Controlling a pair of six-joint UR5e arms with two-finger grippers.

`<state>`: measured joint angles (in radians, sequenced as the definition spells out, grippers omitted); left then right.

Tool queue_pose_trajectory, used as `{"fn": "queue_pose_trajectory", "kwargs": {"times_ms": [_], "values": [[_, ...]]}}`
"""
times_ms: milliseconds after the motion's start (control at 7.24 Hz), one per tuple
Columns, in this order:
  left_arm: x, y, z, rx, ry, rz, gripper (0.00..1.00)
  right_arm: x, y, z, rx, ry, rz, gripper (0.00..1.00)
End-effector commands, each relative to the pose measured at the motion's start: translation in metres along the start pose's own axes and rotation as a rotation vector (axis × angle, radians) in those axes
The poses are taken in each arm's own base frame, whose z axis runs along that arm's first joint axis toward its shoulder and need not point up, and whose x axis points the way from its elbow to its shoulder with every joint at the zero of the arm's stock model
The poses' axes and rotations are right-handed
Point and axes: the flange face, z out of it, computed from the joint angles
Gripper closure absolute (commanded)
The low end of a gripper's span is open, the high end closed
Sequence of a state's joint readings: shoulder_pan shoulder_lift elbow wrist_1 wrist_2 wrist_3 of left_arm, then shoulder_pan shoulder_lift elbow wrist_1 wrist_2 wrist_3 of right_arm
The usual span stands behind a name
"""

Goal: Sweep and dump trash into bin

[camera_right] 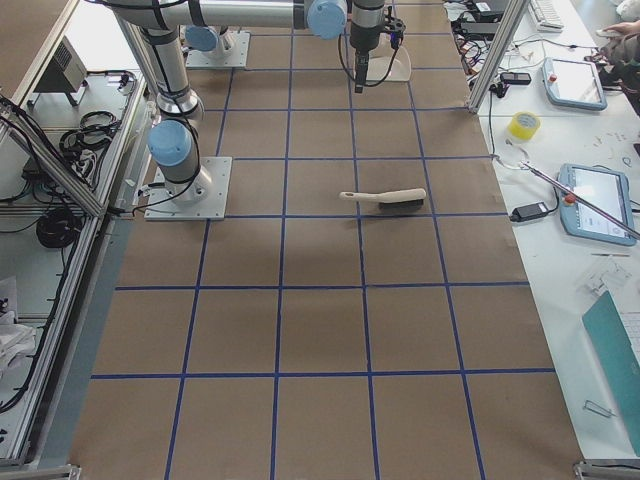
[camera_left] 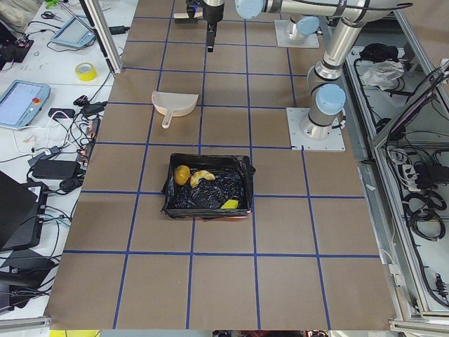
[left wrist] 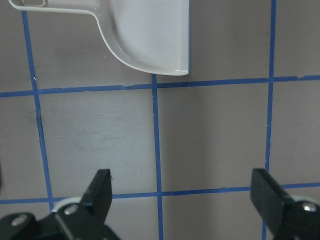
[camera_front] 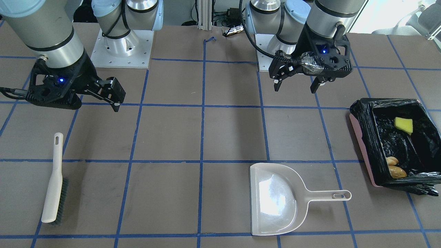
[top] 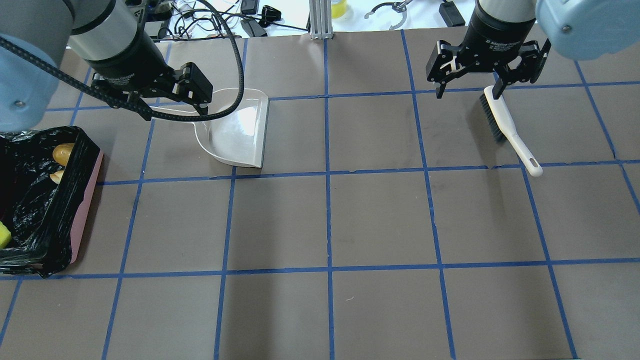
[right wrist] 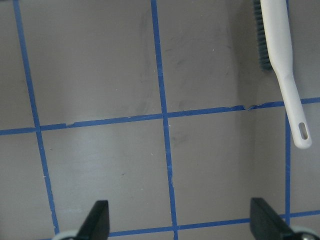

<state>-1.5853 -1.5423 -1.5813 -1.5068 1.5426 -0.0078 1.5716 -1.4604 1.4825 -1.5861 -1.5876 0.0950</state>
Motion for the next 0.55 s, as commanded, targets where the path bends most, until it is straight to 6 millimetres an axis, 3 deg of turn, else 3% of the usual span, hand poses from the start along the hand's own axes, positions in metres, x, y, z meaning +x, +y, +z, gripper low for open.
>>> {"fn": "queue_pose_trajectory", "kwargs": {"times_ms": [0, 414], "values": [[-0.0004, 0.0026, -0.001, 0.001, -0.001, -0.002, 0.0, 0.0003, 0.0, 0.0004, -0.001, -0.001, 0.001, 0.0], [-0.0011, 0.002, -0.0002, -0.001, -0.001, -0.001, 0.0, -0.0005, 0.0002, 0.0004, -0.001, -0.001, -0.001, 0.0]]}}
